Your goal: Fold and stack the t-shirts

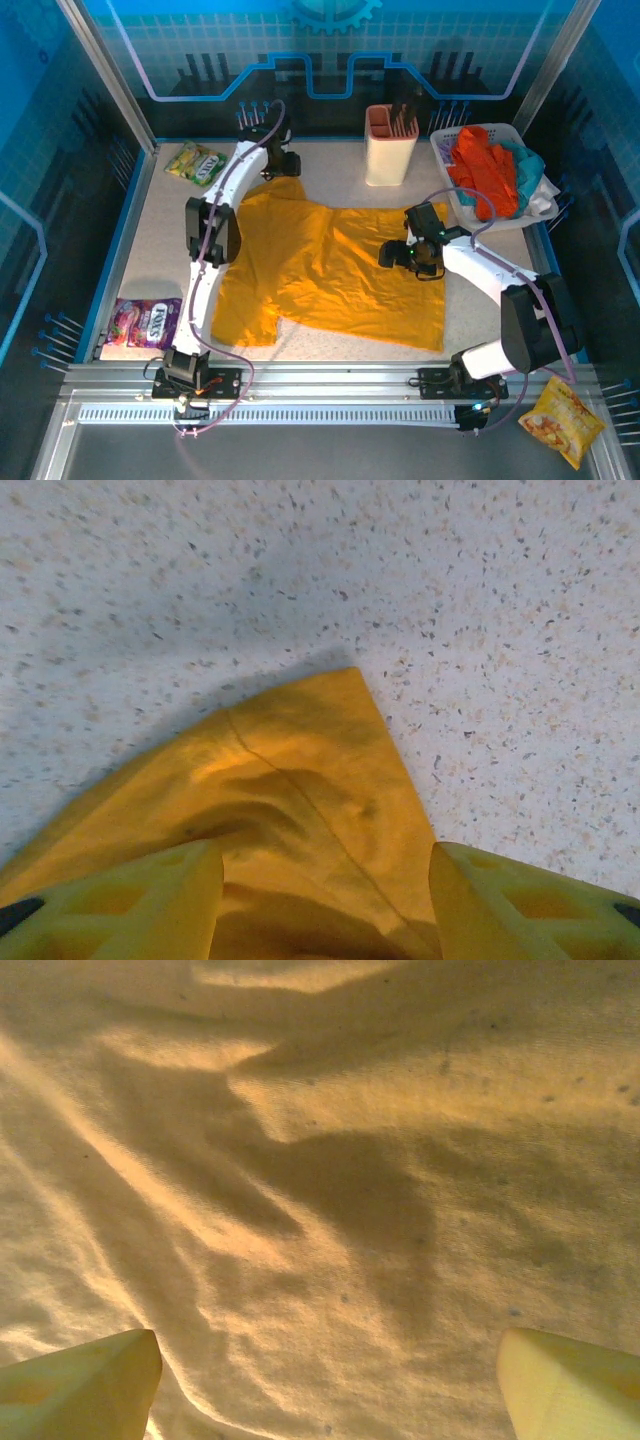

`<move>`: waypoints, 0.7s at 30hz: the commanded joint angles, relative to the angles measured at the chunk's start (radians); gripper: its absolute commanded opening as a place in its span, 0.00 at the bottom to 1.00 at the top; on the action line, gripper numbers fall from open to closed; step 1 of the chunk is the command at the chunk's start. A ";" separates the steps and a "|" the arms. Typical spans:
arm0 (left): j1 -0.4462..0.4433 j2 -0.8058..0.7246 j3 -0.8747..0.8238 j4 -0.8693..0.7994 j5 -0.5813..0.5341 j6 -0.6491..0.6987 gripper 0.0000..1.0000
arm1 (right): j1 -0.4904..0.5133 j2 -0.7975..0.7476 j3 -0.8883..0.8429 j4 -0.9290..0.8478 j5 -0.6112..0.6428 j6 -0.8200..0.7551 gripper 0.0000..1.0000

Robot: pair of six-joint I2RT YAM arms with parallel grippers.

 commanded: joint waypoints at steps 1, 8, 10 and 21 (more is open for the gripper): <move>-0.038 0.048 0.010 0.010 -0.007 -0.050 0.57 | -0.016 0.011 -0.003 0.014 -0.026 -0.008 0.87; -0.085 0.127 0.028 -0.003 -0.114 -0.078 0.55 | -0.020 0.018 -0.004 0.016 -0.040 -0.005 0.85; -0.084 0.145 0.045 -0.019 -0.142 -0.090 0.52 | -0.021 0.018 -0.003 0.015 -0.044 -0.006 0.85; -0.020 0.129 0.046 -0.002 -0.112 -0.085 0.05 | -0.023 0.080 -0.019 0.026 -0.059 0.030 0.82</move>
